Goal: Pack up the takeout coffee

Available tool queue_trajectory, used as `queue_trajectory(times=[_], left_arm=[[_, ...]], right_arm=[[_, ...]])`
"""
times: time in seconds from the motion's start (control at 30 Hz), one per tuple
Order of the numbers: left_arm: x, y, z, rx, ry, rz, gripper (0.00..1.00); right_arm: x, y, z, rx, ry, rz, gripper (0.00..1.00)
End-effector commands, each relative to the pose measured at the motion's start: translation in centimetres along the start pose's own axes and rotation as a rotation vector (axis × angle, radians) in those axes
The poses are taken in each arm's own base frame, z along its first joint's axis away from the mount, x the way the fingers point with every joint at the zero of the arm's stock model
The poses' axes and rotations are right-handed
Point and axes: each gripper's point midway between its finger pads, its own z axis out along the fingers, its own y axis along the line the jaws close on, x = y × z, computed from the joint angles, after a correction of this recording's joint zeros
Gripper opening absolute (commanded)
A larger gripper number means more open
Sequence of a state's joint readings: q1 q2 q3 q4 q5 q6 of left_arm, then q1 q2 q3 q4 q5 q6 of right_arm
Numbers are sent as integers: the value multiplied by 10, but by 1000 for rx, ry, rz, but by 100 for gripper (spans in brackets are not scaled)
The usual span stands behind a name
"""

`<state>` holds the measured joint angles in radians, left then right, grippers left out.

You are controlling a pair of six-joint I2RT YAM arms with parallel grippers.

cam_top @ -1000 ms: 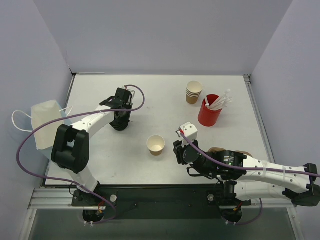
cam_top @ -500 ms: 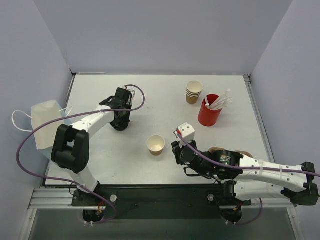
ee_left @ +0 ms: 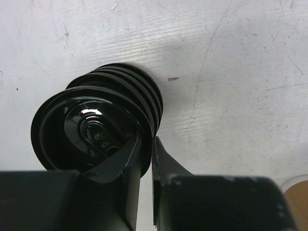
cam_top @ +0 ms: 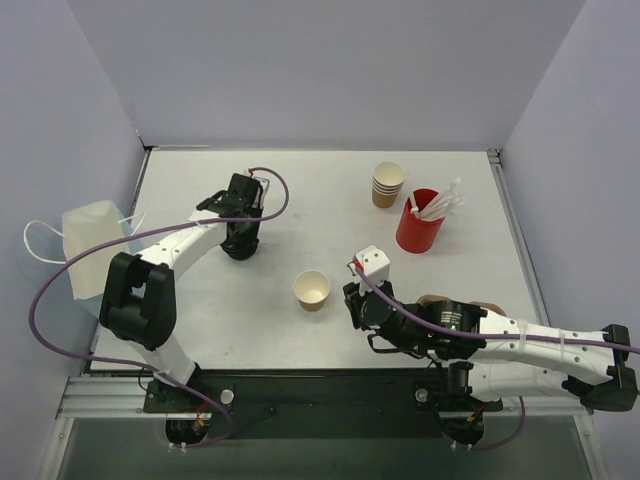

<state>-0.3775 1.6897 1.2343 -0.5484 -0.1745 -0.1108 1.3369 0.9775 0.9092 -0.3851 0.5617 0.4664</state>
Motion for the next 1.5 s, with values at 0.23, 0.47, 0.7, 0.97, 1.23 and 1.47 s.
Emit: queue_trajectory(times=[0.23, 0.47, 0.7, 0.97, 1.23, 1.47], left_arm=[[-57, -19, -77, 181, -181, -102, 19], [-62, -87, -168, 665, -242, -155, 19], [-57, -120, -252, 1032, -338, -251, 20], [-43, -133, -314, 1321, -374, -345, 21], [-27, -133, -334, 1427, -384, -390, 21], [-18, -132, -344, 1480, -389, -397, 21]], right_arm=[[-40, 10, 9, -43, -258, 60, 34], [-90, 30, -5, -199, -501, 86, 37], [-114, 58, -23, -450, -781, 106, 38], [-119, 72, -37, -519, -965, -85, 39], [-136, 76, -44, -525, -1030, -101, 39], [-147, 79, -41, -520, -1037, -79, 38]])
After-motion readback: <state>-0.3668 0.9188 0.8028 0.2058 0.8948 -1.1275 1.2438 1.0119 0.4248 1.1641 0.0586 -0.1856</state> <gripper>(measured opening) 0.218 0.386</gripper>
